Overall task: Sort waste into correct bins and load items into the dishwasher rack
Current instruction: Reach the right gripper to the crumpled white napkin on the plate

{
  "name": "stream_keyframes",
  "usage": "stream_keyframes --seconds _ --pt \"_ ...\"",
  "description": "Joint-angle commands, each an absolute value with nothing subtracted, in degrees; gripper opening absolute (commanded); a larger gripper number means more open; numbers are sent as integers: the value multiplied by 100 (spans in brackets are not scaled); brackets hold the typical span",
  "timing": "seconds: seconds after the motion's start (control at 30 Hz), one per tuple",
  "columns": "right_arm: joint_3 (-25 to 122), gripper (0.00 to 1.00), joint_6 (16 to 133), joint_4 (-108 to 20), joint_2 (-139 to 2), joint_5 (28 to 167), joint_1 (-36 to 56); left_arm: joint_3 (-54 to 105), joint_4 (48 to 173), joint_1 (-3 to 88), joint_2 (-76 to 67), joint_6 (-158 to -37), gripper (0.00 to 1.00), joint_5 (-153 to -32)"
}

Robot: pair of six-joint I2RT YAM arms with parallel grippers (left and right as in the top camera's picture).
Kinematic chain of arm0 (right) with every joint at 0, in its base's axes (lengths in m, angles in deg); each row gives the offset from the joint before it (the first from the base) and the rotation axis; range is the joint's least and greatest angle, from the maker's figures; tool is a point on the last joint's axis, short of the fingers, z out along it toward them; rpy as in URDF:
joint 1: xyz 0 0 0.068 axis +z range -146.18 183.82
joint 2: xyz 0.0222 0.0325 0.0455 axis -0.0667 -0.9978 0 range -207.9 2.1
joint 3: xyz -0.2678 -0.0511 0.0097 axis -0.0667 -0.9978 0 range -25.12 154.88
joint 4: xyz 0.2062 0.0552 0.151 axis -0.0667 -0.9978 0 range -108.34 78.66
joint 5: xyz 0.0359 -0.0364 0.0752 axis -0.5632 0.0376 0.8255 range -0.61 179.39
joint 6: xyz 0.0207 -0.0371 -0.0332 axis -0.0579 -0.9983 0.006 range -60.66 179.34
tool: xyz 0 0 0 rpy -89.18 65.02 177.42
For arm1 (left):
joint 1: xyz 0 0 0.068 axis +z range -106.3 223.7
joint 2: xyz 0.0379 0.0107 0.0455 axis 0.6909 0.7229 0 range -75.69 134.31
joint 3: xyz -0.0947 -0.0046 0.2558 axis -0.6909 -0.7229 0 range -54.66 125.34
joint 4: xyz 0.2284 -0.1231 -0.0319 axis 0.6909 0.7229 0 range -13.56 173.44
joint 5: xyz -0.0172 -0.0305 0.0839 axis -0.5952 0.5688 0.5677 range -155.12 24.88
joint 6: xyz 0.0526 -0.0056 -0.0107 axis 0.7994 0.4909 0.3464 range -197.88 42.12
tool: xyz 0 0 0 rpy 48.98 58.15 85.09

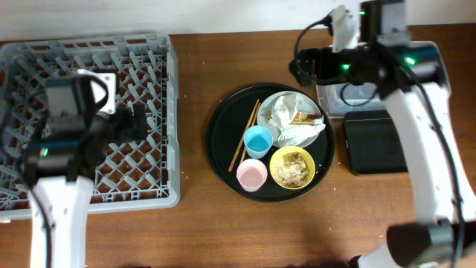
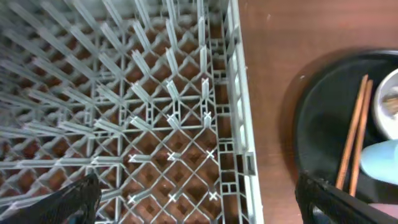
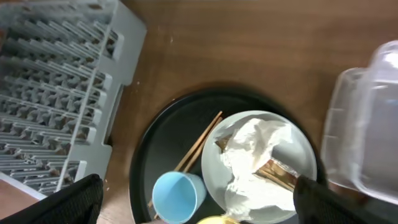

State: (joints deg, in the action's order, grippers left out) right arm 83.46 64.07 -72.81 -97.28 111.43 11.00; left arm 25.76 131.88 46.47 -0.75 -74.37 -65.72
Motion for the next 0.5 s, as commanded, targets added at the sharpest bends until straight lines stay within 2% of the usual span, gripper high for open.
stream_keyframes --seconds 0.0,0.07,0.13,0.2,0.3,0.47 --pt "8470 98 7085 -7174 -10230 11132 1142 2668 12825 4649 736 -7350 99 -7040" --pt "8470 99 7985 -7264 -10403 10090 1295 2668 12768 4649 1022 -7347 99 -7029" --pt "8468 99 9198 -7535 -10519 8475 1710 2666 12775 4649 1245 -7350 99 -7031" --pt "8466 98 9874 -7638 -10720 7810 2184 2666 12792 4649 1416 -7350 99 -7029" --pt "8466 98 10341 -7832 -11028 7723 2438 2666 12738 4647 1440 -7380 99 -7029" --pt "8453 99 10835 -7882 -11317 7690 2333 2666 12593 4649 1442 -7964 99 -7020"
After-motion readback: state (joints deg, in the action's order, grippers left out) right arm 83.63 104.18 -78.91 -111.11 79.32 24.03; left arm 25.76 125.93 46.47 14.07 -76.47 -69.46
